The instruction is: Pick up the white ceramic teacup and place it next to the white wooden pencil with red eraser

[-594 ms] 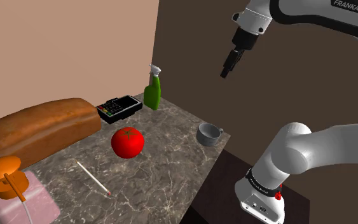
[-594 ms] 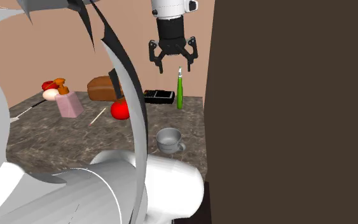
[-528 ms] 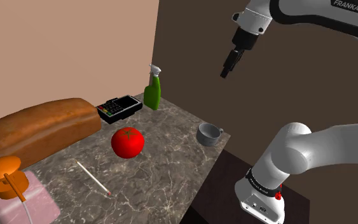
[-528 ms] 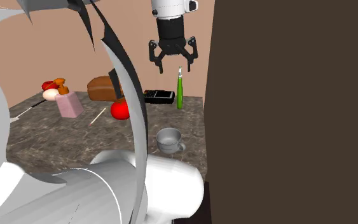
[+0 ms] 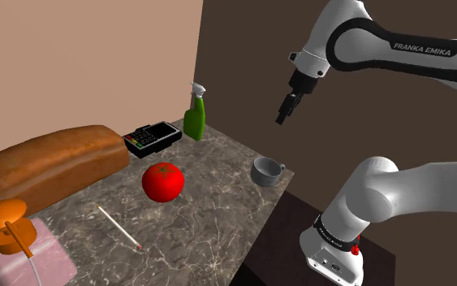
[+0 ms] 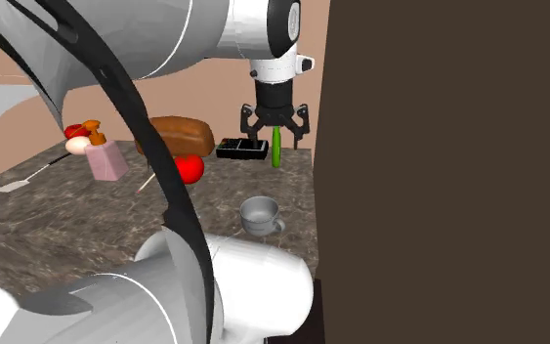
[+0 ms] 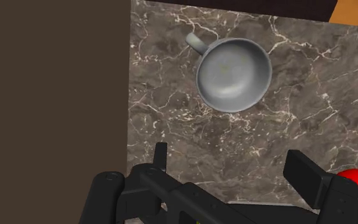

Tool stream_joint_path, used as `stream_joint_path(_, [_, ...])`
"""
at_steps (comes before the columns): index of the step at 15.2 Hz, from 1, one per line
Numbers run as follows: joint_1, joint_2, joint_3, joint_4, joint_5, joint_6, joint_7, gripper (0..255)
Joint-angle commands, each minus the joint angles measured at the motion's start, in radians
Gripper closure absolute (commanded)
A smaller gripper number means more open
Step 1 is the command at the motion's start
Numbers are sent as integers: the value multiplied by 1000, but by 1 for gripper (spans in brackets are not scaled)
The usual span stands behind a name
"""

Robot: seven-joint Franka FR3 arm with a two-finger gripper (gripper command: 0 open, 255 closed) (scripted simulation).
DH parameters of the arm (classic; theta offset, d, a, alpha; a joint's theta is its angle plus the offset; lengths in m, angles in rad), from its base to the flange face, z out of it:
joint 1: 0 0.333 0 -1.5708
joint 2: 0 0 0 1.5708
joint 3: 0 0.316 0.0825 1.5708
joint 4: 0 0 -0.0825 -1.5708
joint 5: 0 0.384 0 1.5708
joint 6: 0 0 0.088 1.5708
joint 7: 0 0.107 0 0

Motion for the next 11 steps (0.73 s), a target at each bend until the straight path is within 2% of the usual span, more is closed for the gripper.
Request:
stream_joint_path(1, [-3, -11, -11, -75, 7, 54, 0, 0])
stream_joint_path(11, [-29, 35, -84, -372, 31, 341, -32, 0])
